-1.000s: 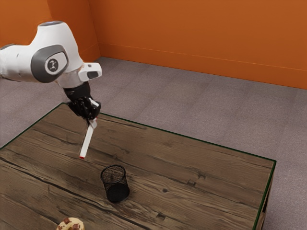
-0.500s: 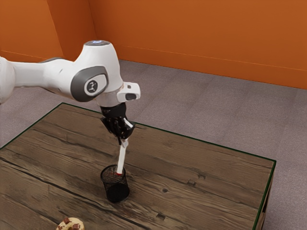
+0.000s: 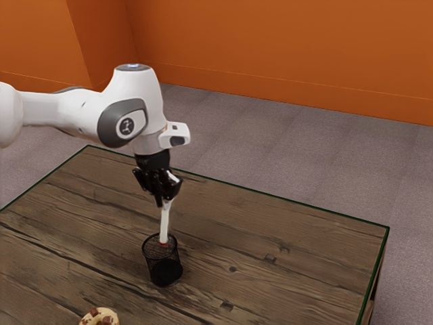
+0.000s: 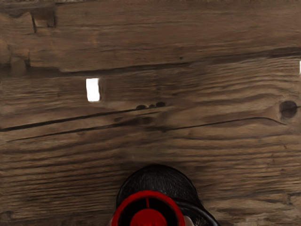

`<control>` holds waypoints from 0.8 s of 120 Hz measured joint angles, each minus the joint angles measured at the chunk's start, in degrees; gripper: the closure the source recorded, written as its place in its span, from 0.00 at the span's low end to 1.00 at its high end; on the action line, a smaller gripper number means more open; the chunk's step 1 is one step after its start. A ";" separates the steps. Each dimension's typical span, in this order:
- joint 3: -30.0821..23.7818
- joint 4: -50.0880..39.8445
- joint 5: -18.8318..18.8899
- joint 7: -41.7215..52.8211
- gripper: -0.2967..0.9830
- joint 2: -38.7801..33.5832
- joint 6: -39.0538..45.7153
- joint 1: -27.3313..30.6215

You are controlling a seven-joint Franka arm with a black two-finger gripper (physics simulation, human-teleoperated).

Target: Put the marker into the pen holder.

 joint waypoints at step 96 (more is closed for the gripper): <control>-13.38 32.52 7.94 4.75 0.24 0.75 -30.83 20.59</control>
